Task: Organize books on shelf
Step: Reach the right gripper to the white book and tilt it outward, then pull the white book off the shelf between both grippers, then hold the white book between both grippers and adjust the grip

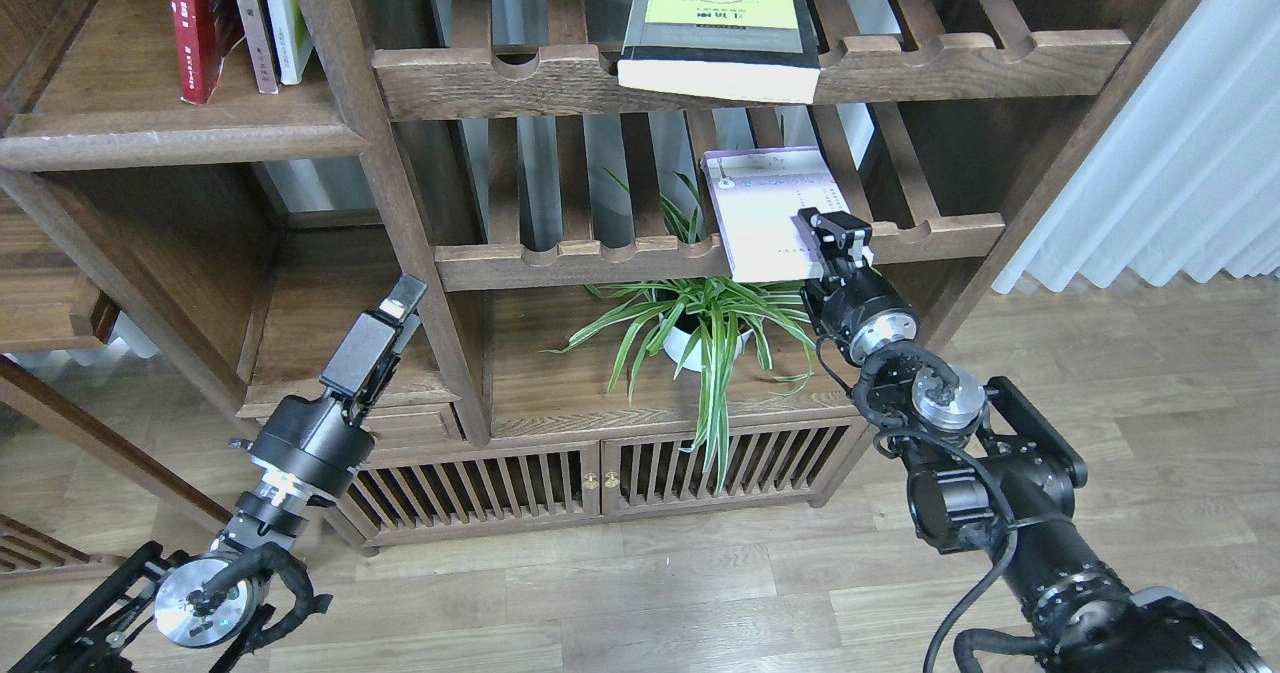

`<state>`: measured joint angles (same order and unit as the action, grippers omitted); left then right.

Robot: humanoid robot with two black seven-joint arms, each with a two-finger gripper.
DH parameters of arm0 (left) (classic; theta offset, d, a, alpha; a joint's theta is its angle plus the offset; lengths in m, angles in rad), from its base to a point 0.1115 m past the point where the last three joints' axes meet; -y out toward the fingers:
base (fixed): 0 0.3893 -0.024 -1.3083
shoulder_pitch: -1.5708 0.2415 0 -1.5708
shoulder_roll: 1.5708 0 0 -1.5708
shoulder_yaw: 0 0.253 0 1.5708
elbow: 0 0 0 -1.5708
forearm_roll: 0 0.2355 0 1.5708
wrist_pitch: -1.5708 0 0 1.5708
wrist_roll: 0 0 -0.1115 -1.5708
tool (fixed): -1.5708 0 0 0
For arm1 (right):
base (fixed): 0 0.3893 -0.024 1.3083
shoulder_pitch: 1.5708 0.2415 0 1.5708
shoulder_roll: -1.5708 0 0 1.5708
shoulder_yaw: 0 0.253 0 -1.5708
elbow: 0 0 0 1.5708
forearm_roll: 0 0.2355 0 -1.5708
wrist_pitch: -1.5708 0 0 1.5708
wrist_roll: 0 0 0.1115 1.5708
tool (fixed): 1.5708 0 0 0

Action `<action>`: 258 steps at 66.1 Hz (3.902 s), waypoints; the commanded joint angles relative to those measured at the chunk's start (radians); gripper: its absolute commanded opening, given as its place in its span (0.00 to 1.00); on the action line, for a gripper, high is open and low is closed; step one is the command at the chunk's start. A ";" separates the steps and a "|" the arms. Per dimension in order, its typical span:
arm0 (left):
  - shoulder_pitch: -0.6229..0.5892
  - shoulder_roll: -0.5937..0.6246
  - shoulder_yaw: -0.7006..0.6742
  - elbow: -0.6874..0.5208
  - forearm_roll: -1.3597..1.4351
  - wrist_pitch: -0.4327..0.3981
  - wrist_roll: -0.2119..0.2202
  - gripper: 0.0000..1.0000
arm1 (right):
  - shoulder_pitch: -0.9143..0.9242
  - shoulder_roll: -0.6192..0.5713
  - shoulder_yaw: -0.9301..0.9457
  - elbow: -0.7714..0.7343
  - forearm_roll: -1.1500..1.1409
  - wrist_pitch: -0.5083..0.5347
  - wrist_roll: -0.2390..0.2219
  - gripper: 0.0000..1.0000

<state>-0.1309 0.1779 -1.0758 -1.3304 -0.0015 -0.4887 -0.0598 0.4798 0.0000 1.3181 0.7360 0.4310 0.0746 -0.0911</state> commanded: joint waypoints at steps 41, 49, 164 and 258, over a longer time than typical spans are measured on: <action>0.022 -0.006 0.034 0.011 -0.075 0.000 0.000 1.00 | -0.098 0.000 0.030 0.121 0.092 0.105 -0.205 0.14; 0.016 0.003 0.051 0.011 -0.155 0.000 0.015 1.00 | -0.153 0.000 0.021 0.198 0.149 0.108 -0.229 0.14; -0.145 0.126 0.284 0.003 -0.445 0.000 0.336 1.00 | -0.431 -0.017 -0.186 0.385 0.080 0.414 -0.398 0.16; -0.125 0.098 0.312 0.023 -0.426 0.000 0.334 0.90 | -0.489 0.000 -0.200 0.408 -0.074 0.414 -0.398 0.17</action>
<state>-0.2574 0.2845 -0.7641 -1.3126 -0.4284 -0.4887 0.2746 -0.0075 0.0000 1.1186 1.1399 0.3577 0.4887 -0.4887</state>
